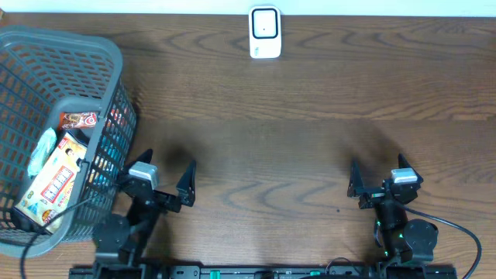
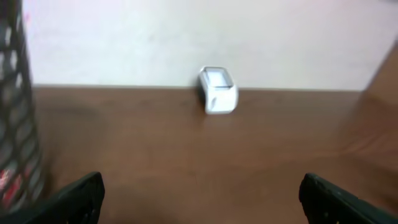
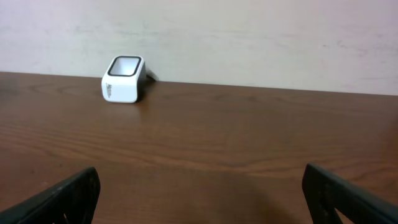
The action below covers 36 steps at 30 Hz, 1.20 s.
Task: Scan the item barcode
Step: 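Reach the left gripper down into the grey basket toward the snack bag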
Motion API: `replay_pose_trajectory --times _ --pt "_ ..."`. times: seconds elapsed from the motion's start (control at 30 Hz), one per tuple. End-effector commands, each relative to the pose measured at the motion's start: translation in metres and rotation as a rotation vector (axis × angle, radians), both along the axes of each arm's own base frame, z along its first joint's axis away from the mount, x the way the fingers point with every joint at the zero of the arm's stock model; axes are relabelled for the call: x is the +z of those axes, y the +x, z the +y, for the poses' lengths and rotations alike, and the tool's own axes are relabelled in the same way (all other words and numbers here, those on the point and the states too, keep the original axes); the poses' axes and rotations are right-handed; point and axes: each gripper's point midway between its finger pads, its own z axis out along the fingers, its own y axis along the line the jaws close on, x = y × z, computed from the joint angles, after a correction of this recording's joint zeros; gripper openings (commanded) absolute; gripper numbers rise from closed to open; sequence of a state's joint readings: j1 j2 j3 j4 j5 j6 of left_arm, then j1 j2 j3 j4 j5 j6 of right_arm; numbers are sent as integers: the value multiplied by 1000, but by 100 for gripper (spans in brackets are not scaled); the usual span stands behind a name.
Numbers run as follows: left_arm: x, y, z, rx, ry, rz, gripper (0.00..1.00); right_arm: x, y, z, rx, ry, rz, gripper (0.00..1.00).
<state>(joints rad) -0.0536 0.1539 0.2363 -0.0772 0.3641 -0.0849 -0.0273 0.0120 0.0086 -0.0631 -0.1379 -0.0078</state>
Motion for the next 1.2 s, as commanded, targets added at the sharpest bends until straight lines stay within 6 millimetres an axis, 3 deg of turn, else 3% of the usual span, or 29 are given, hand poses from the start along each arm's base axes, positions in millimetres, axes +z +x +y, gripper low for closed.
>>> replay_pose_trajectory --times 0.0,0.2,0.43,0.5,0.67,0.8,0.93,1.07,1.17 --pt "46 -4 -12 -72 -84 -19 100 -1 0 2 7 9 0 99" --pt "101 -2 -25 -148 -119 25 100 -1 0 2 7 10 0 99" --pt "138 -1 -25 -146 -52 209 100 -1 0 2 7 10 0 99" --pt "139 -5 -24 -155 -1 266 100 -1 0 2 7 10 0 99" --pt "113 -8 -21 -146 43 396 100 -1 0 2 7 10 0 99" --pt "118 -1 -19 -131 41 375 100 -1 0 2 7 10 0 99" --pt "135 18 11 80 12 379 100 -1 0 2 7 10 0 99" --pt "163 39 67 447 -61 418 100 -1 0 2 7 9 0 99" --pt "179 46 93 619 -71 427 99 -1 0 2 7 10 0 99"
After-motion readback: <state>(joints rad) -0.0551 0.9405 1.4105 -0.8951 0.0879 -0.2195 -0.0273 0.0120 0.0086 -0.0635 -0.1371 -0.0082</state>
